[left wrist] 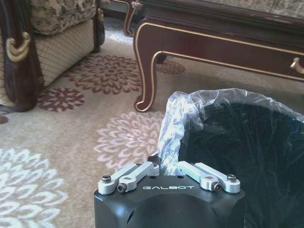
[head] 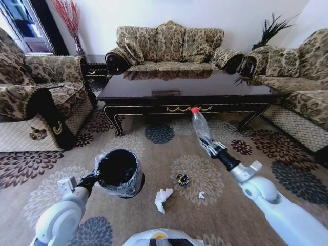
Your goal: Move to the front of the table and pick up the trash from the floor, then place it into the trash bin.
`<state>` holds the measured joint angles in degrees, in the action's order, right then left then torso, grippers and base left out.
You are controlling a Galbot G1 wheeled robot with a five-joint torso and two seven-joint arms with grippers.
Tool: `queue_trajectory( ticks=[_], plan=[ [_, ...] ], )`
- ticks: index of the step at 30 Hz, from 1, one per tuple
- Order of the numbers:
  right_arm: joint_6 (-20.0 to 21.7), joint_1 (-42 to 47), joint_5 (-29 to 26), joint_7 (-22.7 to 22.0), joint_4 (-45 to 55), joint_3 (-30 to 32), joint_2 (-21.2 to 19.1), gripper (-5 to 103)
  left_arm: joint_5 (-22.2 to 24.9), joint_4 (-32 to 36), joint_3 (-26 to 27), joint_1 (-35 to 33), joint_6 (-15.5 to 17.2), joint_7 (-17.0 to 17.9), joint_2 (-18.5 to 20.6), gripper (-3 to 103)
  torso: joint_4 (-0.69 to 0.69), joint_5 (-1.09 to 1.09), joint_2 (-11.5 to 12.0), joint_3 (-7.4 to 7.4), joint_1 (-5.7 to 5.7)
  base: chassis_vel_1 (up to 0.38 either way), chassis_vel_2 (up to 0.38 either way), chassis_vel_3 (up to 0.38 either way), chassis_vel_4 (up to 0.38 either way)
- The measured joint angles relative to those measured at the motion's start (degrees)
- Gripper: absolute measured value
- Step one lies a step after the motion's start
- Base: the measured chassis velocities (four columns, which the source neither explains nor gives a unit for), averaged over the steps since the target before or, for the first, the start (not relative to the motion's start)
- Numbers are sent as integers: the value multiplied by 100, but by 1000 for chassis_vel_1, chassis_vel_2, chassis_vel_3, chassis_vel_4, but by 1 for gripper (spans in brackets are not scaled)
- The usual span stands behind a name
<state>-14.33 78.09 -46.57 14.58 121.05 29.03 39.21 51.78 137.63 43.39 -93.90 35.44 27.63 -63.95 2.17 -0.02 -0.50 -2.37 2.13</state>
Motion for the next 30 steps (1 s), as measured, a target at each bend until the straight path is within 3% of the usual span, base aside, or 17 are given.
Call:
queue_trajectory(
  ticks=[3, 7, 10, 16, 24, 30],
  plan=[
    [-137, -149, -18, -29, 233, -255, -42, 24, 82, 20, -53, 22, 0, -30, 19, 4, 1, 0, 0, 0, 0, 0, 0, 0, 0],
    [-621, -788, 381, -31, 446, -1079, -149, 24, 288, 21, -367, 145, 0, -64, 119, 4, 0, 1, 0, 0, 0, 0, 0, 0, 0],
    [-744, -1155, 586, -21, 482, -1518, -213, 24, 324, -9, -648, 242, 1, -52, 221, 4, 0, 0, 0, 0, 0, 0, 0, 0, 0],
    [-851, -1752, 908, 31, 309, -2247, -215, 24, 209, -158, -1148, 441, 66, 2, 436, 4, 1, 1, 0, 0, 0, 0, 0, 0, 0],
    [-962, -2997, 978, 123, -167, -3817, -74, 24, -153, -449, -1744, 705, 78, -187, 413, 4, -1, 0, 0, 0, 0, 0, 0, 0, 0],
    [-929, -3145, 1057, 193, -418, -4291, 55, 24, -218, -572, -1832, 795, 78, -201, 335, 4, 1, 1, 0, -1, 0, 0, 0, 0, 0]
  ],
)
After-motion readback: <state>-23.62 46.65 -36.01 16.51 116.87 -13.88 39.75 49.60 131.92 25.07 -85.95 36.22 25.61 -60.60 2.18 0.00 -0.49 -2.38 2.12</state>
